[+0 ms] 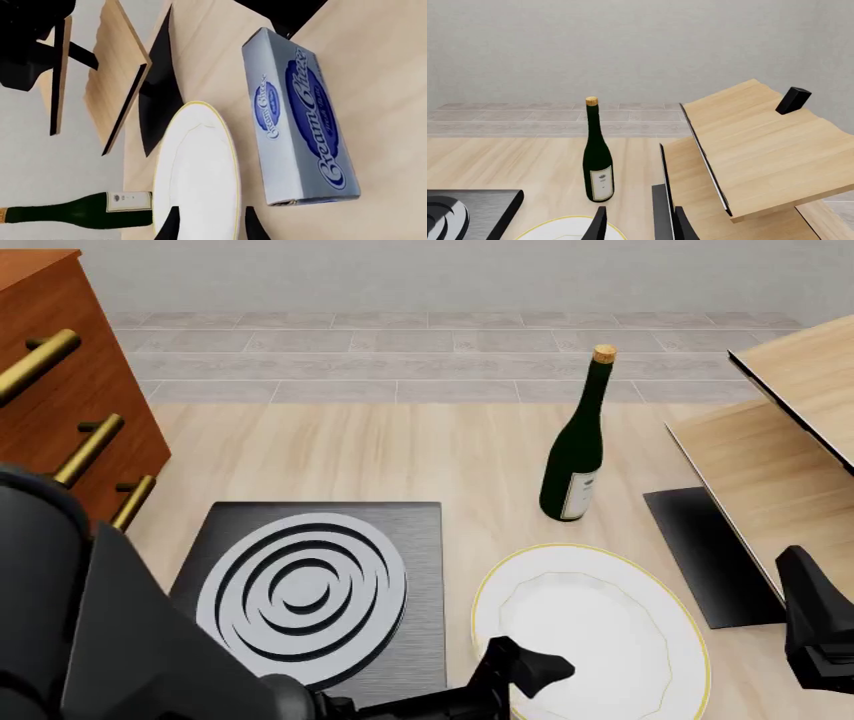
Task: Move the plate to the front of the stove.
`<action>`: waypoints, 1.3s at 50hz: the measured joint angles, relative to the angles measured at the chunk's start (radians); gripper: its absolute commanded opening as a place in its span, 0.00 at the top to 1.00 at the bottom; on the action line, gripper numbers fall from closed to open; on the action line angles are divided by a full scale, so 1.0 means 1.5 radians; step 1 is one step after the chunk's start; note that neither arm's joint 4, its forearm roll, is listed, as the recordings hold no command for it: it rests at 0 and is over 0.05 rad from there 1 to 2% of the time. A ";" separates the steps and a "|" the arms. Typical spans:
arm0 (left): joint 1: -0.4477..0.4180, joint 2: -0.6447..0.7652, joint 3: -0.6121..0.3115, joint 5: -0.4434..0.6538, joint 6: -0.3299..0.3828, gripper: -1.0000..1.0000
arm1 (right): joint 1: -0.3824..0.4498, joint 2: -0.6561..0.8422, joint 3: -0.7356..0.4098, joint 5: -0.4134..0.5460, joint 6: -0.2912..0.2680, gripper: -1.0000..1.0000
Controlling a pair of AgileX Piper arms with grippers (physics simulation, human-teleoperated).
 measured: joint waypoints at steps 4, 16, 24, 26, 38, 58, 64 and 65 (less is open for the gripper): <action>0.001 0.003 0.000 -0.007 -0.007 0.00 | 0.000 0.000 0.000 0.000 0.000 0.00; 0.003 0.009 -0.002 -0.019 -0.028 1.00 | 0.000 0.000 0.000 0.000 0.000 0.00; 0.003 0.010 -0.001 -0.025 -0.030 1.00 | 0.000 0.000 0.000 0.000 0.000 0.00; 0.003 0.011 -0.001 -0.026 -0.030 1.00 | 0.000 0.000 0.000 0.000 0.000 0.00; -0.007 -0.012 0.035 -0.032 0.001 1.00 | 0.000 0.000 0.000 0.000 0.000 0.00; -0.031 -0.161 0.097 0.014 0.046 1.00 | 0.000 0.000 0.000 0.000 0.000 0.00; -0.030 -0.200 0.108 0.030 0.055 1.00 | 0.000 0.000 0.000 0.000 0.000 0.00; -0.029 -0.206 0.109 0.033 0.057 1.00 | 0.000 0.000 0.000 0.000 0.000 0.00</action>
